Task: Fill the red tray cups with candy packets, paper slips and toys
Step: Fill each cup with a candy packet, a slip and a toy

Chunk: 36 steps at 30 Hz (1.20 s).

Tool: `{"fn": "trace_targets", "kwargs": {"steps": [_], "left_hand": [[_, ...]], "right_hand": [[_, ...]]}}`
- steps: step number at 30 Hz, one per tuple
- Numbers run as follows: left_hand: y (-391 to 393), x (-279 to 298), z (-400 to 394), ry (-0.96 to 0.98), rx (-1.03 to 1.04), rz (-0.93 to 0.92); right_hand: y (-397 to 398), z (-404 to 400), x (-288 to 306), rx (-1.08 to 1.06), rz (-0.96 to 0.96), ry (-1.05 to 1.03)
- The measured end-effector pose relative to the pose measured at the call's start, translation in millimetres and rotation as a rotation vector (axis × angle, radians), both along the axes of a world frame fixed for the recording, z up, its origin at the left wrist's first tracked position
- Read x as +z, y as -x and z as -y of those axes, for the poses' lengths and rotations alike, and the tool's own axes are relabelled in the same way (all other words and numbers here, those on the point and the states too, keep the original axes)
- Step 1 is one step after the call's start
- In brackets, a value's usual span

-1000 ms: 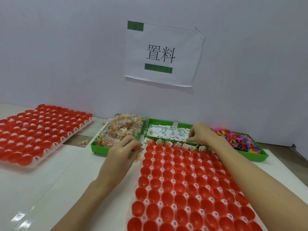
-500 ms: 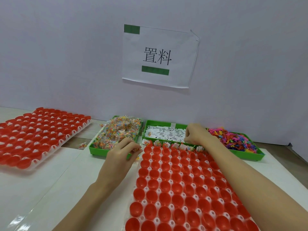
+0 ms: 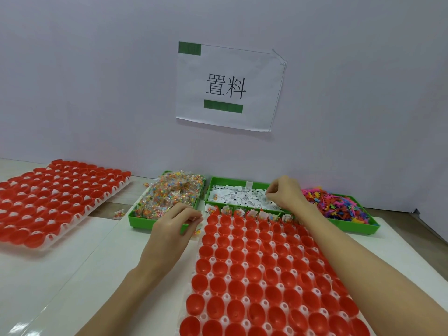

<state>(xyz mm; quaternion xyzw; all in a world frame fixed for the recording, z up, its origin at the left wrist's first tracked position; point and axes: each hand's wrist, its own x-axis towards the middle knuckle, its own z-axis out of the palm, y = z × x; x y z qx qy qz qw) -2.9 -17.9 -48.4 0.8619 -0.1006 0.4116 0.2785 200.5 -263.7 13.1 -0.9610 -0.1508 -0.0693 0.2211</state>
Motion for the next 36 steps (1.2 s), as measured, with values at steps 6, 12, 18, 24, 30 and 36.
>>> {"fn": "trace_targets", "kwargs": {"steps": [6,12,18,24,30,36], "left_hand": [[0.4,0.1,-0.1,0.001,0.004,-0.012],[2.3,0.9,0.4,0.04,-0.002,-0.007],[3.2,1.3,1.8,0.092,-0.005,0.012],[3.3,-2.4,1.3,0.054,0.015,0.003],[4.8,1.0,5.5,0.268,0.004,-0.002],[12.5,17.2,23.3,0.856,-0.164,-0.18]], "right_hand": [[2.0,0.5,-3.7,0.012,-0.029,0.013],[3.7,7.8,-7.2,0.033,-0.081,-0.154],[7.8,21.5,-11.7,0.016,-0.156,-0.377],[4.8,23.9,-19.3,-0.012,-0.145,-0.367],[10.8,21.5,-8.5,0.029,-0.101,-0.401],[81.7,11.0,27.4,0.197,-0.171,-0.712]]}}
